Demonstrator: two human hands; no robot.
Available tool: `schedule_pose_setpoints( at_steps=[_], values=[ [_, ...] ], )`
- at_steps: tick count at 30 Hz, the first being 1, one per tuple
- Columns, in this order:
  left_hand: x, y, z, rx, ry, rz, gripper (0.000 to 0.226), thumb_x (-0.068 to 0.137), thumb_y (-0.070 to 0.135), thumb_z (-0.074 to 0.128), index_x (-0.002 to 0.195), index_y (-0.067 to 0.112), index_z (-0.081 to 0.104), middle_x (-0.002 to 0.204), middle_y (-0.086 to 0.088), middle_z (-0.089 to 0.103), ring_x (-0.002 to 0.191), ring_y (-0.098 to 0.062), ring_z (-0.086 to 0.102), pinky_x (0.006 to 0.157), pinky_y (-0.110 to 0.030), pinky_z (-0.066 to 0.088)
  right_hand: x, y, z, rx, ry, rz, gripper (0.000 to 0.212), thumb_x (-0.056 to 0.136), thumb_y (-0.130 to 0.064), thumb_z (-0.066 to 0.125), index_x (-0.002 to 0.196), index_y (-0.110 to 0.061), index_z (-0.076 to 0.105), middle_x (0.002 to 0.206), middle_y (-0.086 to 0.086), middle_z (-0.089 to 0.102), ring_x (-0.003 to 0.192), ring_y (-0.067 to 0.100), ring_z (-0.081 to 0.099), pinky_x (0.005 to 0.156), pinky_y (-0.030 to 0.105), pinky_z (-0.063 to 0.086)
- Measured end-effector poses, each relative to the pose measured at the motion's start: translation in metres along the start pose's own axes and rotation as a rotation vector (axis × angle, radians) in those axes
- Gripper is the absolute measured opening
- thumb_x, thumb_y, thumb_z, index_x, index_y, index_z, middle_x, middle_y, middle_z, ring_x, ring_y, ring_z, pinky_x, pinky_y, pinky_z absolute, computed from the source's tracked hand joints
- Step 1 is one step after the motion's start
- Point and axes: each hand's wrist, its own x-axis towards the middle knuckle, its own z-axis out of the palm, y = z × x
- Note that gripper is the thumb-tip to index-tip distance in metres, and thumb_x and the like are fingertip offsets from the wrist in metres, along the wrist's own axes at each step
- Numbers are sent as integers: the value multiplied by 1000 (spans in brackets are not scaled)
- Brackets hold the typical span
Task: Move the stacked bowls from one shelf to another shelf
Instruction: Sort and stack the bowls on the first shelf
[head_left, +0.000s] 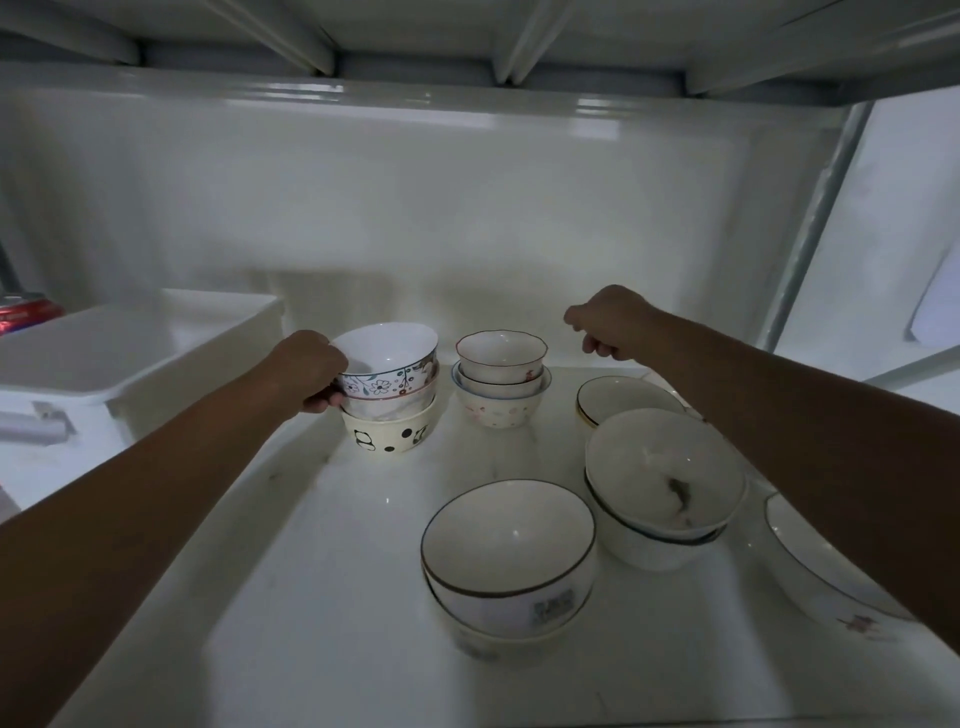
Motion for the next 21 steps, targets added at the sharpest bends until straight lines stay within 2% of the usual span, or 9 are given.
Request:
schedule_pose_setpoints(
  at_steps=[10, 14, 17, 19, 21],
  values=[
    [-4, 0, -4, -56, -70, 1, 13, 89, 4, 47, 77, 1, 51, 60, -17, 53, 25, -11, 43, 30, -14, 33, -40, 40, -51, 74, 68, 53, 30, 92, -19, 55, 106, 4, 68, 68, 9, 62, 50, 17, 47, 49, 23, 33],
    [-7, -5, -6, -131, -113, 23, 12, 91, 15, 47, 87, 4, 52, 67, -19, 54, 40, -20, 46, 37, -14, 33, -63, 62, -74, 66, 74, 97, 27, 93, -19, 55, 105, 2, 68, 67, 9, 64, 47, 16, 50, 49, 23, 34],
    [-15, -7, -5, -199, -110, 12, 15, 94, 21, 46, 87, 9, 52, 77, -15, 59, 31, -14, 55, 34, -14, 35, -78, 80, -93, 66, 97, 137, 24, 94, -20, 54, 102, -2, 68, 68, 8, 64, 48, 16, 51, 50, 23, 36],
    [-22, -7, -3, -244, -87, -17, 18, 96, 25, 45, 99, 8, 51, 85, -13, 60, 30, -13, 59, 31, -14, 35, -87, 91, -105, 75, 72, 174, 23, 96, -23, 54, 101, -4, 67, 69, 8, 65, 49, 16, 53, 50, 23, 38],
    [-31, -9, -4, -239, -20, -48, 24, 96, 29, 46, 109, 9, 46, 84, -10, 55, 27, -14, 57, 32, -16, 38, -95, 100, -114, 49, 15, 198, 25, 97, -27, 54, 100, -6, 67, 71, 8, 68, 50, 16, 58, 52, 24, 42]
  ],
)
